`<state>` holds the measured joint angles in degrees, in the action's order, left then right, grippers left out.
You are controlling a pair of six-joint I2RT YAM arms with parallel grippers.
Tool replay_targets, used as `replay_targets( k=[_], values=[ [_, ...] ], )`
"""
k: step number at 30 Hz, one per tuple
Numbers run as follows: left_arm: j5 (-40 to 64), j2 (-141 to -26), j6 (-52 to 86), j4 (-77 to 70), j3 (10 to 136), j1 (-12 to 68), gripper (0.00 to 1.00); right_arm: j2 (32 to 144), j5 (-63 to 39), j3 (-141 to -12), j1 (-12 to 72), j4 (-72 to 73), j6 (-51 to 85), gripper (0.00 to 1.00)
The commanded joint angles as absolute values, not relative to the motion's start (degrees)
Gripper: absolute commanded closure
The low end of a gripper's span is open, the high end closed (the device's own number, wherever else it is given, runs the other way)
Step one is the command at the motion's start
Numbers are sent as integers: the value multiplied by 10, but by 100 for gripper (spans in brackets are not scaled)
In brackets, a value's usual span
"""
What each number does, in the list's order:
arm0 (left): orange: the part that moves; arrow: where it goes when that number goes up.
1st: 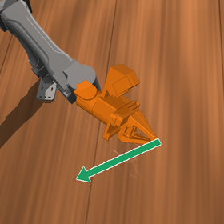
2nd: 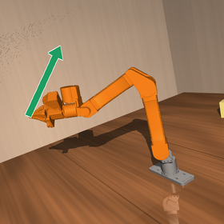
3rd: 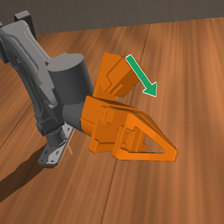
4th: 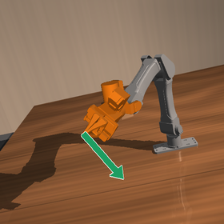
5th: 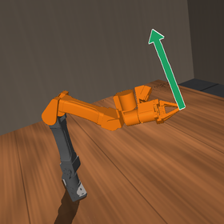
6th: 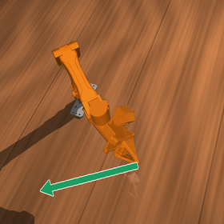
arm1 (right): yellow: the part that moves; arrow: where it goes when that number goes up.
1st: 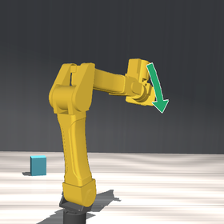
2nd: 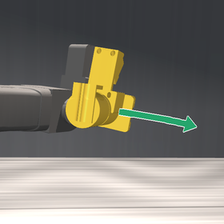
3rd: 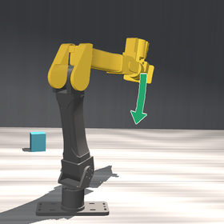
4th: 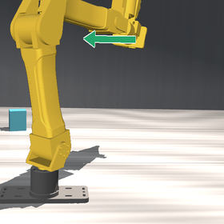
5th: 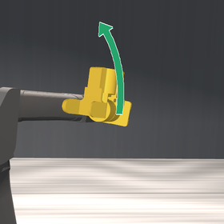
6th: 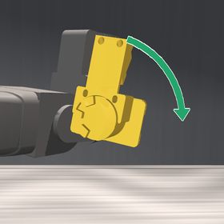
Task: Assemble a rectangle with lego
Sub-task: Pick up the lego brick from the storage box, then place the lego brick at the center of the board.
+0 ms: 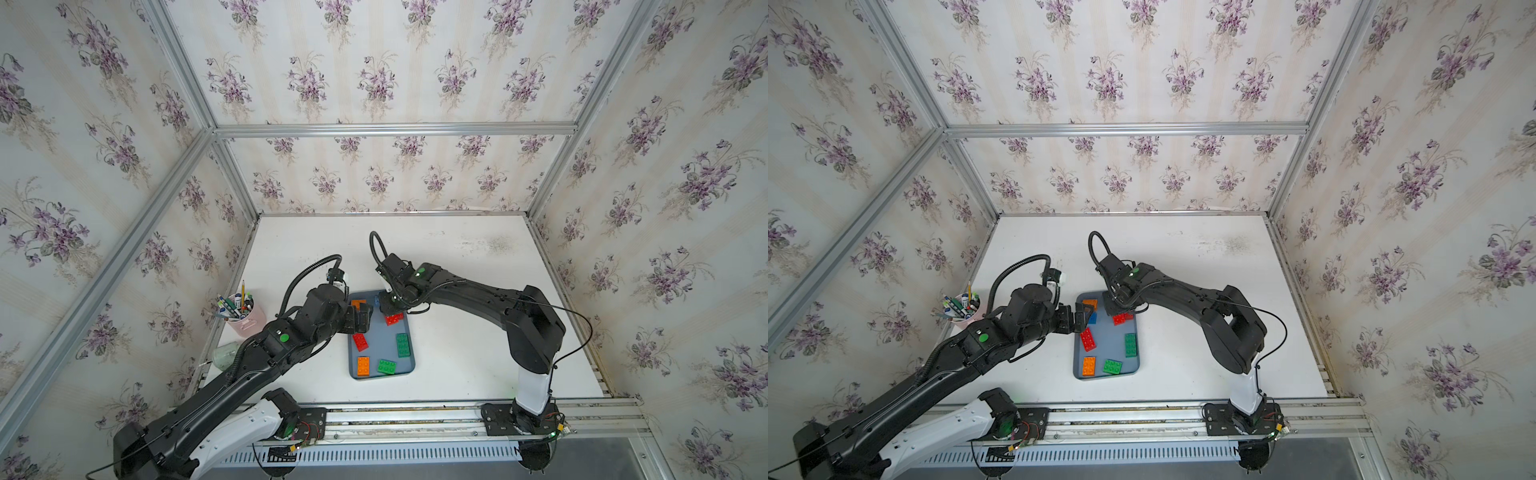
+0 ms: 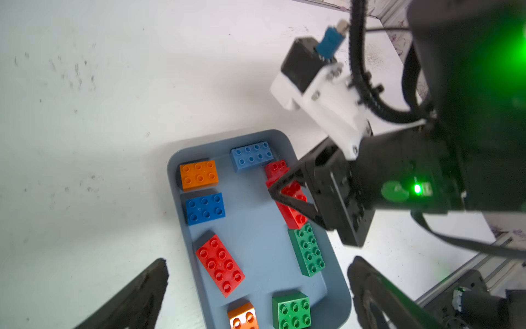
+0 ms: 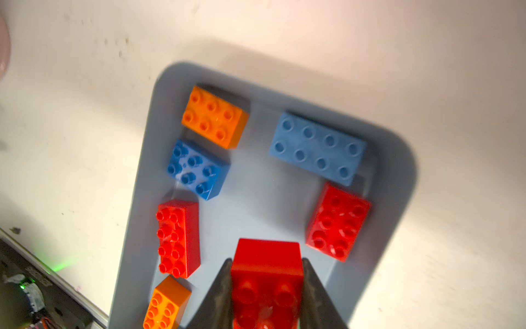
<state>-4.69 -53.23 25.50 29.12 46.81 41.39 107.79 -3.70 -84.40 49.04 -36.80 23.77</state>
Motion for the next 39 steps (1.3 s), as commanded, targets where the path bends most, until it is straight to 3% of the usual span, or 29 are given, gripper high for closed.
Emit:
replay_targets(
  k=[1,6,11,17,28,39],
  values=[
    [-120,-575,170,260,495,462,0,1057,-21,-848,447,-403,219,67],
    [-171,-684,49,244,549,548,0,1034,-20,-818,362,-404,195,67],
    [-52,-755,-36,173,549,558,0,1045,0,-798,326,-392,188,67],
    [33,-801,-37,87,548,558,0,1055,0,-748,273,-322,213,67],
    [4,-749,-20,63,517,557,0,1154,20,-822,261,-320,193,66],
    [-43,-704,19,73,490,540,0,1171,7,-825,260,-312,199,61]
  ],
)
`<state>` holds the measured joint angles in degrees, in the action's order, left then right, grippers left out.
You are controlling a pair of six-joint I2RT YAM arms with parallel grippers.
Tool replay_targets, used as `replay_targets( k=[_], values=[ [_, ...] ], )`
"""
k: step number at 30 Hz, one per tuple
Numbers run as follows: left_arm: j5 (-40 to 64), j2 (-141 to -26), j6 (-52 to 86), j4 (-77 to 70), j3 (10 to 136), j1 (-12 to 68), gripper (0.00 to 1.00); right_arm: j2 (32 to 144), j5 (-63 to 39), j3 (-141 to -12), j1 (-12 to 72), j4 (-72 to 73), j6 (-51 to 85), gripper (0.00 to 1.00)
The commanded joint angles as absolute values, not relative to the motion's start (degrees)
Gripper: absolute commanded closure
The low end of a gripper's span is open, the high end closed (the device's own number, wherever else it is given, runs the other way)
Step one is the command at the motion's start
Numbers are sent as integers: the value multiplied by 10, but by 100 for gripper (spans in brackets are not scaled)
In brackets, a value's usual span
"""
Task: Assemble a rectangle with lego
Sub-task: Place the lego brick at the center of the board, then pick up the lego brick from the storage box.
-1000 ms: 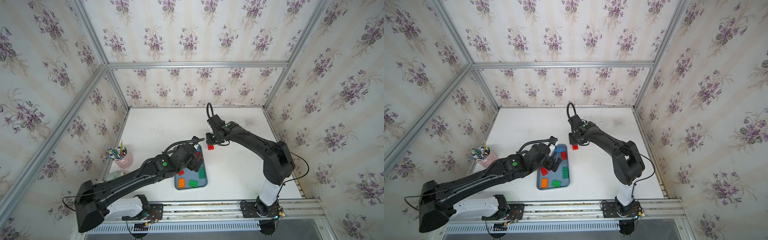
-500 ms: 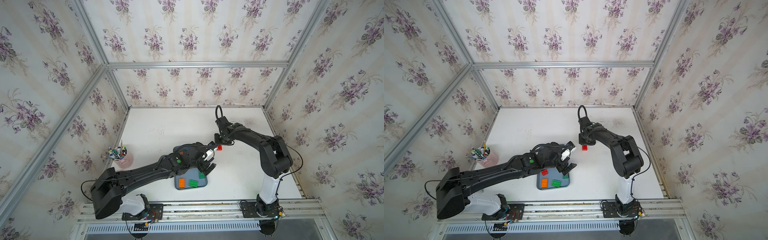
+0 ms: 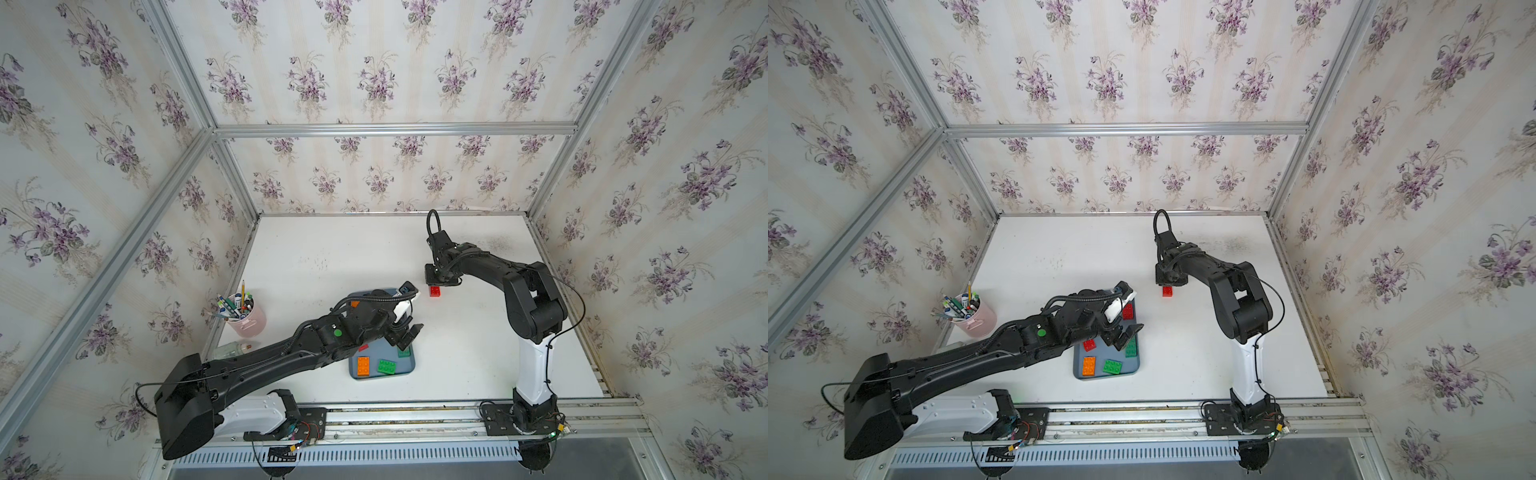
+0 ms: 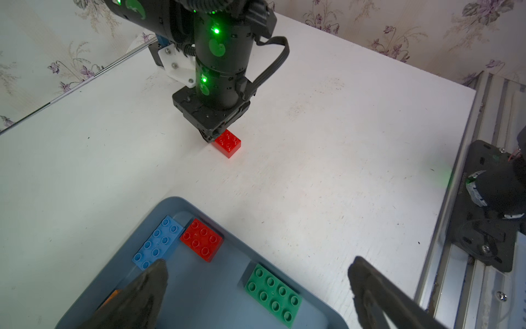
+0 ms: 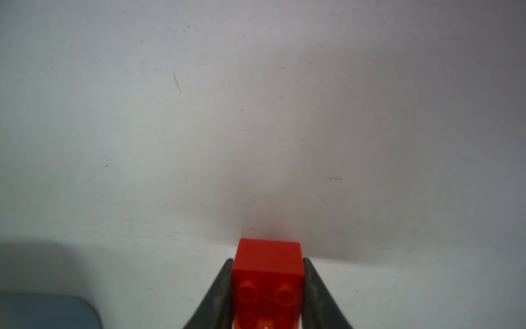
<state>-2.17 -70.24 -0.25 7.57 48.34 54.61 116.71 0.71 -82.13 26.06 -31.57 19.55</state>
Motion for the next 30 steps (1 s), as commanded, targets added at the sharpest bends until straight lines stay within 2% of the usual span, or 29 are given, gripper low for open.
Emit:
replay_targets(
  k=[1,5,9,12,15,19,24,30],
  values=[
    [-45,-707,28,83,497,537,0,1171,7,-824,261,-312,198,59],
    [-46,-713,55,97,500,524,0,1166,12,-824,261,-314,197,46],
    [-50,-714,76,118,502,513,0,1154,14,-825,261,-317,196,40],
    [-38,-715,107,163,512,486,0,1119,4,-821,262,-314,196,40],
    [29,-703,163,196,501,422,0,1068,-11,-809,277,-310,191,40],
    [65,-664,223,218,464,355,0,1028,-13,-793,339,-329,183,42],
    [5,-659,239,303,478,350,0,1014,15,-784,408,-351,181,43],
    [0,-686,252,339,498,352,0,991,-10,-774,419,-352,197,48]
  ],
)
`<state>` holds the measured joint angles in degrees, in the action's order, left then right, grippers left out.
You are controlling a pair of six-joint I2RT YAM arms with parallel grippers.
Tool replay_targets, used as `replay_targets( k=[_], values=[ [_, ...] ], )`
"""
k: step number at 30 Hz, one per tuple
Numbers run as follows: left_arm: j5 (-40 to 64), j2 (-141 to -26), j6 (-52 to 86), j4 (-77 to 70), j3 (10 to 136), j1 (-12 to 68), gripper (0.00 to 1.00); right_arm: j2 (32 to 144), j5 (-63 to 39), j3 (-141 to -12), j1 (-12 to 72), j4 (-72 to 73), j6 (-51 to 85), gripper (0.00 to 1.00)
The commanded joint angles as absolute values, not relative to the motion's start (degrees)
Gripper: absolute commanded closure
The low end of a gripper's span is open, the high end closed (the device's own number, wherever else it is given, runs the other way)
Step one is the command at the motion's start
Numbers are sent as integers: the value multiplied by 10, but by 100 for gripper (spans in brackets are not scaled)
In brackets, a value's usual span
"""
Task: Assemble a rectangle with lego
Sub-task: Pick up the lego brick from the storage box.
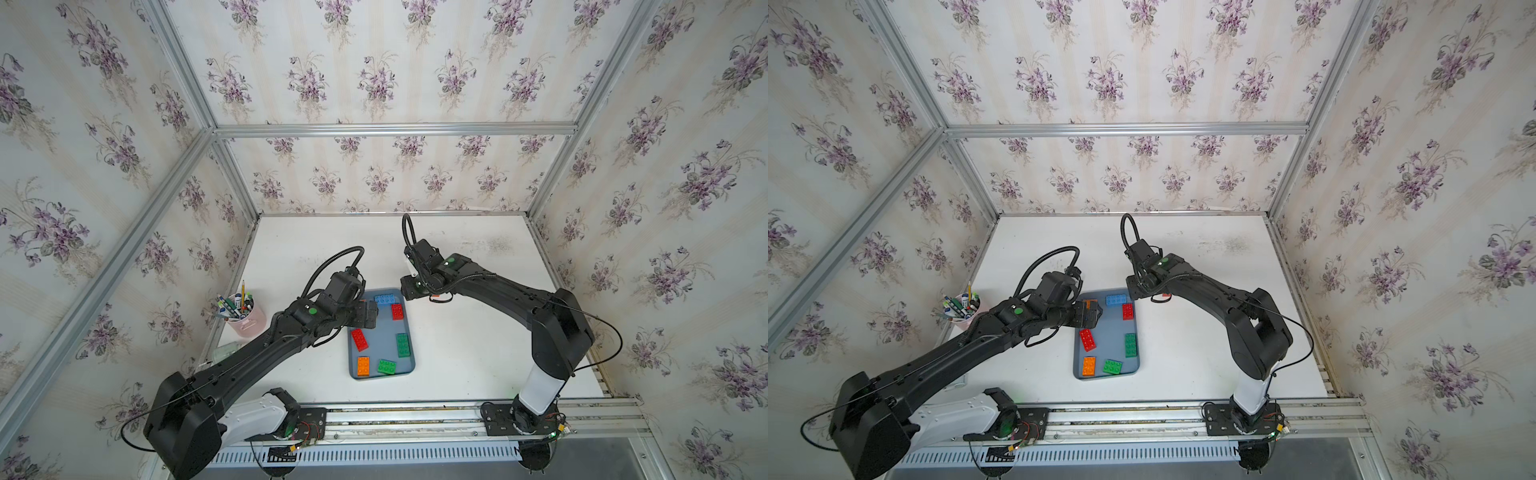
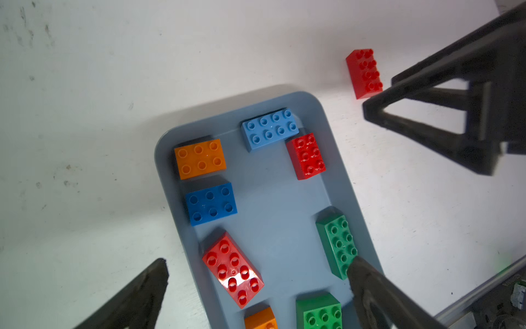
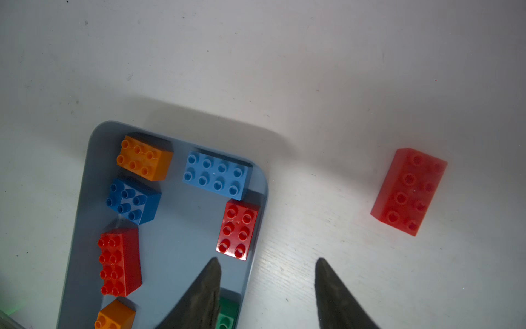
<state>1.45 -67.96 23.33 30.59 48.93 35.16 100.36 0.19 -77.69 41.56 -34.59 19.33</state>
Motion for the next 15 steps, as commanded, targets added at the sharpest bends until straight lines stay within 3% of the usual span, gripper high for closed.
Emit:
replay_targets(
  k=[1,5,15],
  values=[
    [-11,-687,260,347,500,352,0,988,-19,-772,422,-352,198,49],
    [-45,-663,273,363,502,351,0,992,-11,-768,464,-382,208,49],
    [12,-514,241,348,446,362,0,993,-7,-730,558,-405,292,49]
  ],
)
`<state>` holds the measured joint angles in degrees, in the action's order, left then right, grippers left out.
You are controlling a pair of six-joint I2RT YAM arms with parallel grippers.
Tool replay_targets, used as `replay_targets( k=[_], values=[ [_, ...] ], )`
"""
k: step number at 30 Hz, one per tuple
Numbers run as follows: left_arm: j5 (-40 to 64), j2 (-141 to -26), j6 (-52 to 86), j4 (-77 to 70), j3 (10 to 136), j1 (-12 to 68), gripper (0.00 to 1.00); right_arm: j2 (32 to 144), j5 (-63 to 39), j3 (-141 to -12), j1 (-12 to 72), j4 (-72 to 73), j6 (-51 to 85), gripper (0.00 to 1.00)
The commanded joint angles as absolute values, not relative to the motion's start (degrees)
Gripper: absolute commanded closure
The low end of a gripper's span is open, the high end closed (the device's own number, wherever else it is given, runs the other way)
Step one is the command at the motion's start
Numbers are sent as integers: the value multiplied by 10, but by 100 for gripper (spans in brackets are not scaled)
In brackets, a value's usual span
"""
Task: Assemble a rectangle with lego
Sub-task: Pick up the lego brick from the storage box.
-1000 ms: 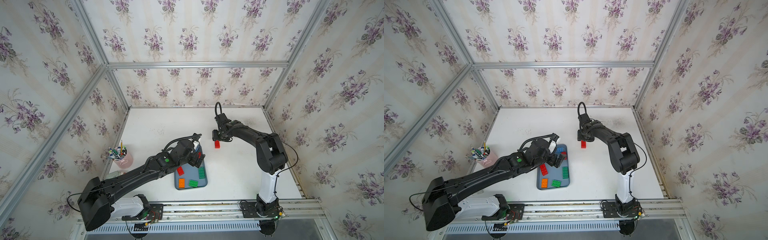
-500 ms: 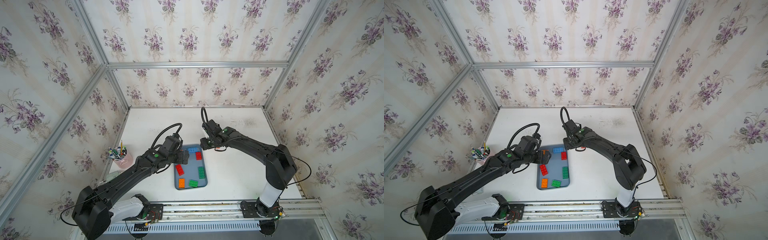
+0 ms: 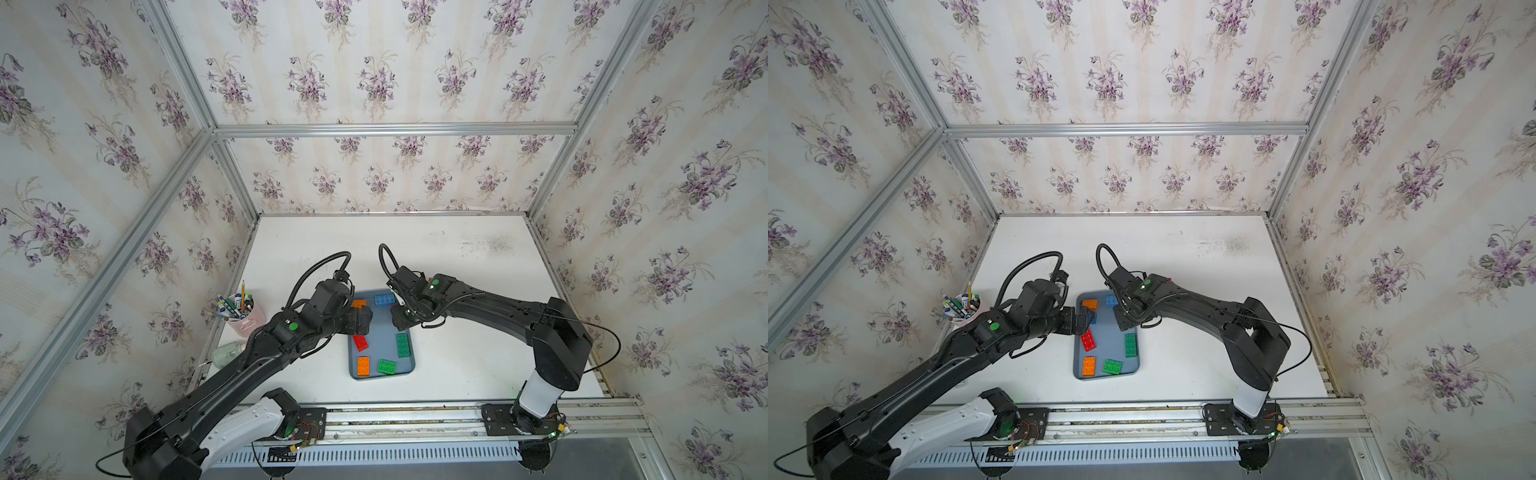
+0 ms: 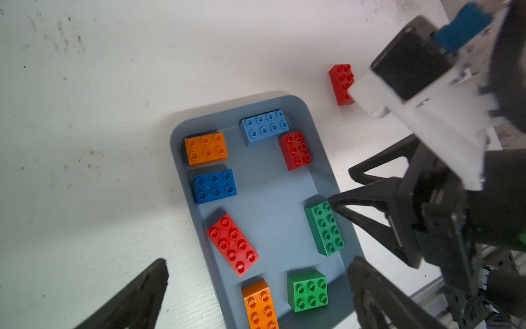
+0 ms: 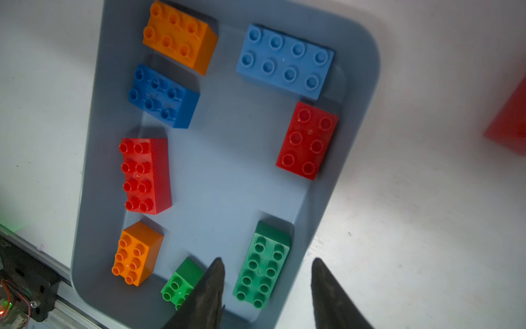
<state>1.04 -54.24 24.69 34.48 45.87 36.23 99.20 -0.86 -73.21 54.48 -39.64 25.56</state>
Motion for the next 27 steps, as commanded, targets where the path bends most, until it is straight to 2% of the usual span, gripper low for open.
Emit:
replay_targets(
  k=[1,6,16,27],
  values=[
    [7,-499,245,350,439,362,0,998,-9,-731,567,-404,301,49],
    [-9,-464,258,361,417,362,0,1019,3,-740,593,-426,333,49],
    [52,-413,279,306,357,362,0,1030,18,-729,615,-452,404,45],
    [60,-411,275,311,354,361,0,1076,-2,-745,627,-424,420,43]
  ],
)
